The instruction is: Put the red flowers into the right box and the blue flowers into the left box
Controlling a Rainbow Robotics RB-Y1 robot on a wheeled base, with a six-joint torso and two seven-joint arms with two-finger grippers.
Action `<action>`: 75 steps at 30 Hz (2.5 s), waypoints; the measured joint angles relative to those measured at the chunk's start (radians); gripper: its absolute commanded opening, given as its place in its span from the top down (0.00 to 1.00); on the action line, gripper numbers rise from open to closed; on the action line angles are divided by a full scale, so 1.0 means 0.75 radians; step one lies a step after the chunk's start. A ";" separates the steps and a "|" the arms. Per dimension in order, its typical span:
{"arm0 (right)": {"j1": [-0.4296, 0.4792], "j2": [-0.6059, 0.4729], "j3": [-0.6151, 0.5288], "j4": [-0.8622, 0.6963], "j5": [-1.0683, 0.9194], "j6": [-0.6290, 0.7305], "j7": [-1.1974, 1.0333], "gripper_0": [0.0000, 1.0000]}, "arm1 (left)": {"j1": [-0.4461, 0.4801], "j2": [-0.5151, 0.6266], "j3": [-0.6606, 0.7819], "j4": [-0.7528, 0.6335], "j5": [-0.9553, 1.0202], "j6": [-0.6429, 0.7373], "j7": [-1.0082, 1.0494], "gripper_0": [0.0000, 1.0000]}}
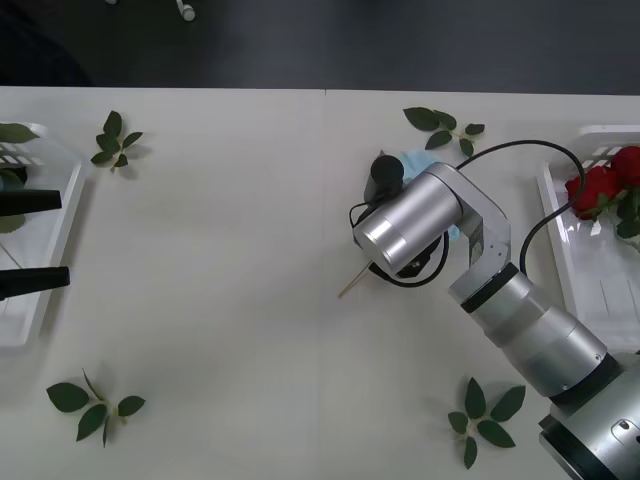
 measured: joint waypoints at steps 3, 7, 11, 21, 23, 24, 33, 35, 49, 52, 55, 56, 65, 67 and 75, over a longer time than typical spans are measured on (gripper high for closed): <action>0.000 0.000 0.000 0.000 -0.003 0.000 0.000 0.15 | 0.000 0.000 0.000 0.000 0.000 0.000 0.000 0.00; 0.000 0.000 0.000 0.004 -0.003 -0.001 0.000 0.15 | 0.000 0.000 0.000 0.000 0.000 0.000 0.000 0.00; 0.000 0.000 0.000 0.019 -0.004 -0.005 0.000 0.15 | 0.000 0.000 0.000 0.000 0.000 0.000 0.000 0.00; 0.000 0.000 0.000 0.038 -0.027 -0.005 0.000 0.35 | 0.000 0.000 0.000 0.000 0.000 0.000 0.000 0.00; 0.000 0.000 0.000 0.038 -0.027 -0.005 0.000 0.49 | 0.000 0.000 0.000 0.000 0.000 0.000 0.000 0.00; 0.000 0.000 0.000 0.040 -0.027 -0.005 0.000 0.54 | 0.000 0.000 0.000 0.000 0.000 0.000 0.000 0.00; 0.000 0.000 0.000 0.075 -0.027 -0.005 0.000 0.63 | 0.000 0.000 0.000 0.000 0.000 0.000 0.000 0.00; 0.000 0.000 0.000 0.078 -0.027 -0.005 0.000 0.63 | 0.000 0.000 0.000 0.000 0.000 0.000 0.000 0.00; 0.000 0.000 0.000 0.080 -0.031 0.015 0.000 1.00 | 0.000 0.000 0.000 0.000 0.000 0.000 0.000 0.00; -0.002 0.000 0.000 0.080 -0.052 0.019 0.000 1.00 | 0.000 0.000 0.000 0.000 0.000 0.000 0.000 0.00; -0.007 -0.001 0.000 0.057 -0.068 0.085 0.001 1.00 | 0.000 0.000 0.000 0.000 0.000 0.000 0.000 0.00; -0.007 -0.005 -0.001 0.034 -0.082 0.107 0.001 1.00 | 0.000 0.000 0.000 0.000 0.000 0.000 0.000 0.00; 0.029 -0.245 -0.075 -0.529 -0.343 0.213 0.022 1.00 | 0.000 0.000 0.000 -0.001 0.001 0.000 0.000 0.00; 0.062 -0.298 -0.118 -0.623 -0.380 0.211 0.027 1.00 | 0.000 0.000 0.000 -0.001 0.001 0.000 0.000 0.00; 0.194 -0.517 -0.153 -0.904 -0.414 0.163 0.495 1.00 | 0.000 0.000 0.000 -0.002 0.002 0.000 0.000 0.00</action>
